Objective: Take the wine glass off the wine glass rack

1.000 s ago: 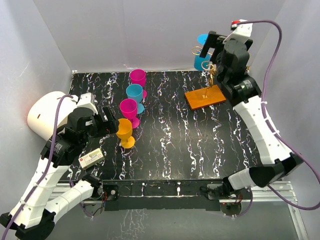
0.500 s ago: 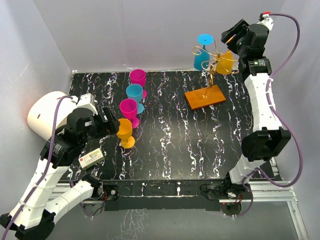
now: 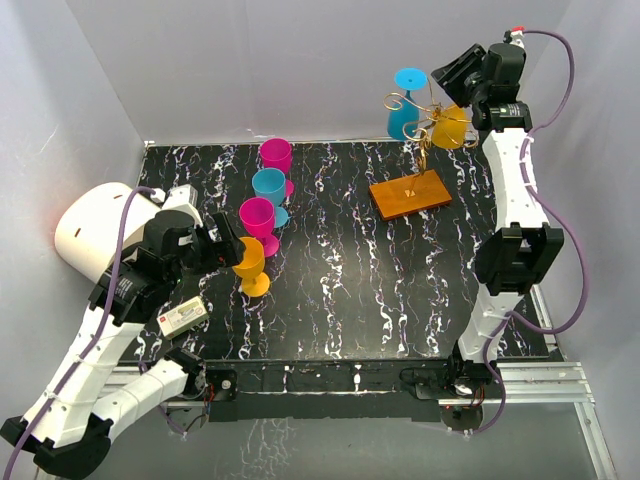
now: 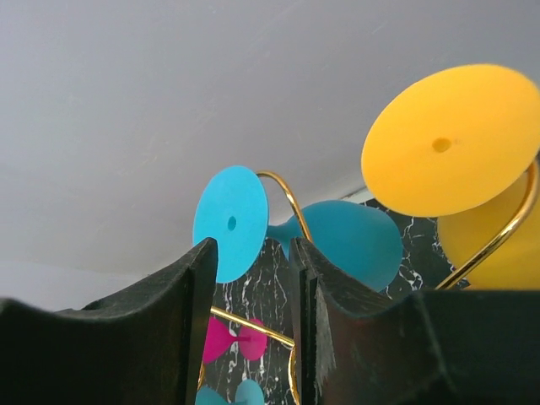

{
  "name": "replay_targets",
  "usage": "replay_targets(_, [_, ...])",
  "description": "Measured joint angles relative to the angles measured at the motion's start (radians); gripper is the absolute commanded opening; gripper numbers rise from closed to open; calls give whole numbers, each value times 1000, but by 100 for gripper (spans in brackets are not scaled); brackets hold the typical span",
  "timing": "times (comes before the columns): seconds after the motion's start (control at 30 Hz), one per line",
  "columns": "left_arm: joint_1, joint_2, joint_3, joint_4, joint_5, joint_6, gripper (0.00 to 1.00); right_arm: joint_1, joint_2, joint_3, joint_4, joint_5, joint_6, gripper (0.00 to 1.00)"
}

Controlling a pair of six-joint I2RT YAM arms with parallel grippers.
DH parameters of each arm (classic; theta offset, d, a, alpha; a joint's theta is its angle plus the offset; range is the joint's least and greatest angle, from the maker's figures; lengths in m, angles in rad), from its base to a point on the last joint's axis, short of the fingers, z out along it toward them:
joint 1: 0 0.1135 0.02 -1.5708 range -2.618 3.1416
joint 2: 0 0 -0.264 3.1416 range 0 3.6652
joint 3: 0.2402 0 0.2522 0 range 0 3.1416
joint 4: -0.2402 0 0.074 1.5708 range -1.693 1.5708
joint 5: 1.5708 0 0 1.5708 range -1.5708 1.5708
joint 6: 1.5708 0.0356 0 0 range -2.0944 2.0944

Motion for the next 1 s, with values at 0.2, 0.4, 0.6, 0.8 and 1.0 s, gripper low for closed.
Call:
replay_targets(0.2, [0, 1, 1, 0, 10, -6, 88, 0, 5, 1, -10, -43, 12, 37])
replay_targets(0.4, [0, 1, 1, 0, 13, -12, 88, 0, 18, 1, -9, -73, 24, 36])
replay_targets(0.6, [0, 1, 1, 0, 15, -15, 88, 0, 54, 1, -7, -91, 37, 31])
replay_targets(0.8, [0, 1, 1, 0, 15, -15, 88, 0, 67, 1, 14, -114, 64, 29])
replay_targets(1.0, [0, 1, 1, 0, 15, -16, 88, 0, 68, 1, 39, -124, 88, 34])
